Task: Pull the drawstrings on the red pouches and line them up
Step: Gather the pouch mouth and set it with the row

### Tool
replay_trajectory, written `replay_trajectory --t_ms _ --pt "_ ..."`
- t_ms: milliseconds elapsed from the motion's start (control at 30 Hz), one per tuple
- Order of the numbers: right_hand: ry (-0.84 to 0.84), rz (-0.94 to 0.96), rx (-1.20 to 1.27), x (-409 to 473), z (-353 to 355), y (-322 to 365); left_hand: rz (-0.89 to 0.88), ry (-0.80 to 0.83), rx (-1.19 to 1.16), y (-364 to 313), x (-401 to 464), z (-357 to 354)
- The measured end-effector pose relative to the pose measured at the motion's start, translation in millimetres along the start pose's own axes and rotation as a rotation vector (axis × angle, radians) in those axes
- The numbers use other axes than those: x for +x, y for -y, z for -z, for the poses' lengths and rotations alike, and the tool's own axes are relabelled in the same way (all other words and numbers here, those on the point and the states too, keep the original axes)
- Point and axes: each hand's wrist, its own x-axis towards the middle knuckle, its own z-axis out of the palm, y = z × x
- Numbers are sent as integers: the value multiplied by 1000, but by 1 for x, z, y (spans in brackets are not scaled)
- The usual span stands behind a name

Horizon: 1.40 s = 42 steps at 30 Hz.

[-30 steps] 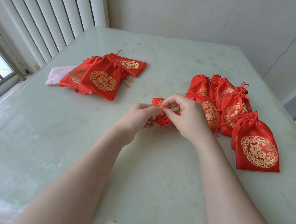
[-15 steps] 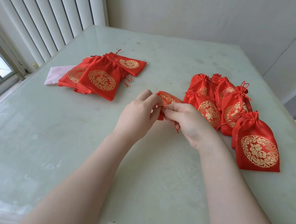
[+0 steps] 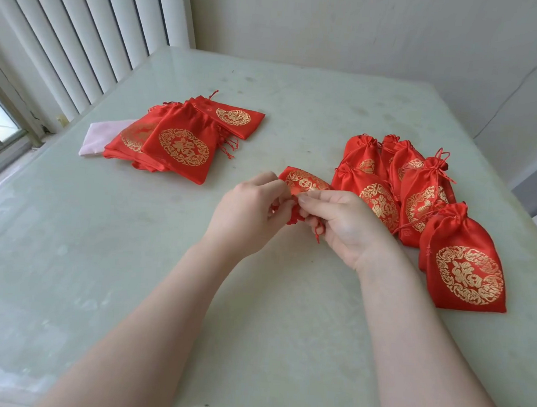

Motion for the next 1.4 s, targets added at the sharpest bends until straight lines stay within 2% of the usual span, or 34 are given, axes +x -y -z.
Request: replay_trajectory --t_ms 67,200,300,400,467,533,633,800,967,1033,1167,1267,1333,1400 --pt "-11 8 -30 0 -2 1 43 -42 85 4 1 2" --pt "-222 48 61 8 -4 5 240 -58 198 10 4 2" --pt "-275 36 92 11 1 0 233 -5 75 9 4 0" --pt "-262 60 -28 9 4 -2 230 74 -138 6 3 3" --pt "-270 143 -100 10 0 1 280 63 -100 8 6 3" --pt "-281 215 -163 13 -7 3 408 33 -90 11 10 5" --pt "-236 228 -283 11 -9 5 586 29 -311 5 12 15" --pt "-158 173 -197 -5 -3 20 529 114 -647 -29 13 18" --pt "-60 313 -374 -29 17 28 536 79 -904 -52 21 19" --pt "-111 357 -398 -37 28 31 521 68 -959 -64 23 19" --pt "-195 340 -245 -44 47 40 469 36 -855 -83 22 10" --pt "-223 326 -164 -47 64 44 487 165 -904 -90 18 -4" --pt "-307 290 -260 -40 74 38 504 238 -810 -88 17 -16" --pt "-450 242 -493 -31 82 28 562 253 -659 -84 19 -30"
